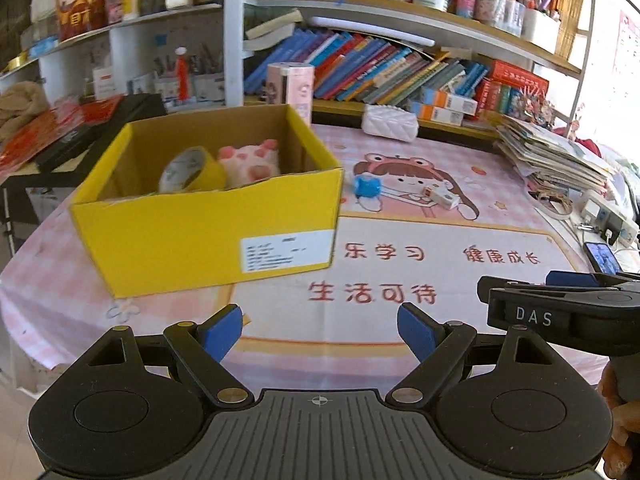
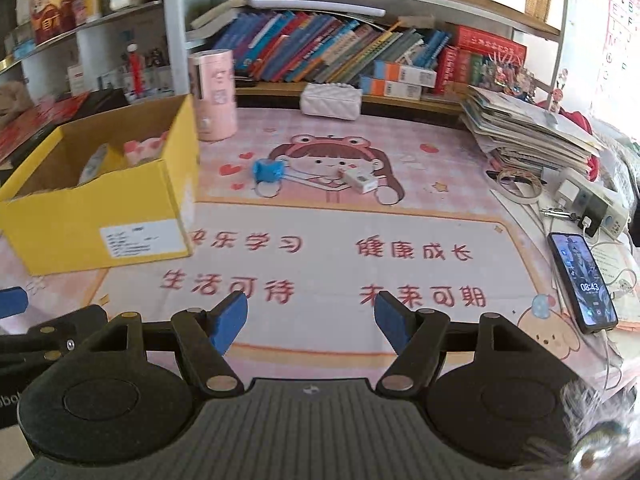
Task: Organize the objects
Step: 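Withdraw both grippers from the box toward the blue clip and white box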
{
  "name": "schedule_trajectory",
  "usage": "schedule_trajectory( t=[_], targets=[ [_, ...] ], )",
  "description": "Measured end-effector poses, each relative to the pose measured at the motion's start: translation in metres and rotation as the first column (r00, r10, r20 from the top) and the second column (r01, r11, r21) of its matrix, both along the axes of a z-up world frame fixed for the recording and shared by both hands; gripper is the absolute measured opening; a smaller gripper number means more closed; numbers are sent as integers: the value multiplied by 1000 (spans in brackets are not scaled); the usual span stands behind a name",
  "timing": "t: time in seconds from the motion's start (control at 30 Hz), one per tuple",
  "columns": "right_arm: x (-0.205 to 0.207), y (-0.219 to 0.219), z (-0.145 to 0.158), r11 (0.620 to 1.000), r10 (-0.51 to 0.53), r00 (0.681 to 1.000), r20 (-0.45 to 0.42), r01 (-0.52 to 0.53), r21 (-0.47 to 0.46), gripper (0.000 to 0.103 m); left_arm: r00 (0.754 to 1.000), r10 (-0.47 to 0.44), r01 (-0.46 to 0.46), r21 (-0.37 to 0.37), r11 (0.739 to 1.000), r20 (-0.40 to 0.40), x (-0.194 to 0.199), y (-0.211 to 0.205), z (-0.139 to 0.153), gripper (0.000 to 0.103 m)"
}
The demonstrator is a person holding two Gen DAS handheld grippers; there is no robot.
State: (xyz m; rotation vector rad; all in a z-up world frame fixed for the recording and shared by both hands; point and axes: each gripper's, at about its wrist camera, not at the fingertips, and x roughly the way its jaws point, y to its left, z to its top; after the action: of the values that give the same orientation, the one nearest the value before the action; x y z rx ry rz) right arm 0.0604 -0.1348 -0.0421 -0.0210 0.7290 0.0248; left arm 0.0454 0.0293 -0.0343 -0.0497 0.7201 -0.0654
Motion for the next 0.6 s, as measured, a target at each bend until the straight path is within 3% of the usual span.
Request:
schedule_trajectory(
  t=[0.6],
  targets=[
    [76, -52, -5, 1000, -3, 999, -36, 3, -9, 70, 999, -48, 48, -8, 999, -18, 74, -59, -4, 87]
  ],
)
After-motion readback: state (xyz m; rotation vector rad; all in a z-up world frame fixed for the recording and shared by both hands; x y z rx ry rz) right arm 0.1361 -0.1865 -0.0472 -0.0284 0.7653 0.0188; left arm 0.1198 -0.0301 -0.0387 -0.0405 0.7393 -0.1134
